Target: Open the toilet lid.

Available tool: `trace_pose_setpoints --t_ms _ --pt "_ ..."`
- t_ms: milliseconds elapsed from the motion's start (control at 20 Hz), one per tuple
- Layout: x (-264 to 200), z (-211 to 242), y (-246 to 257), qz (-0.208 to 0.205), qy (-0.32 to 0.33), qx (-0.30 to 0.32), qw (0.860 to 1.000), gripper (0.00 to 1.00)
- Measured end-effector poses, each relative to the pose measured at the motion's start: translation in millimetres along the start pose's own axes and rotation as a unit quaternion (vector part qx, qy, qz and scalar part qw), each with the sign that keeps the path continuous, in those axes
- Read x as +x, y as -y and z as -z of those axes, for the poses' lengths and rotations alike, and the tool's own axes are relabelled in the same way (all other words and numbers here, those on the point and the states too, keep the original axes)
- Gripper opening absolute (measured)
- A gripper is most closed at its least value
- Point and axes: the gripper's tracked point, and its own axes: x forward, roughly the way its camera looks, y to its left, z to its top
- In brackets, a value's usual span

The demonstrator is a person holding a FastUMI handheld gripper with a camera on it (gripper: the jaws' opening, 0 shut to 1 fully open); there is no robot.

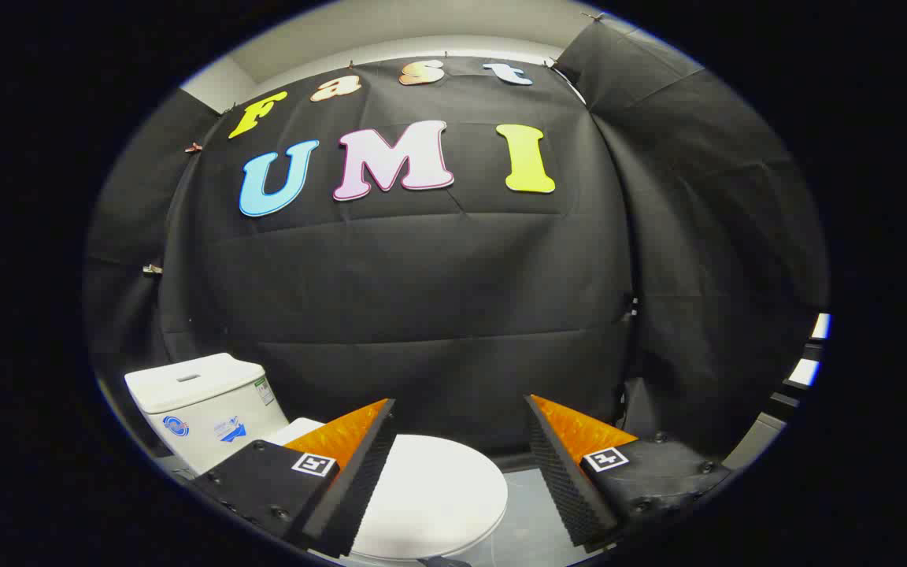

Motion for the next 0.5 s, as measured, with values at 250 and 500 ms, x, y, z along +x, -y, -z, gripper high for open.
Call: trace_pose_setpoints --t_ms 250,500 --pt "-0.6 -2.7 0.6 0.001 0.003 0.000 1.000 0.98" --pt "-0.3 -0.8 0.9 0.001 0.001 -0.001 1.000 0.98"
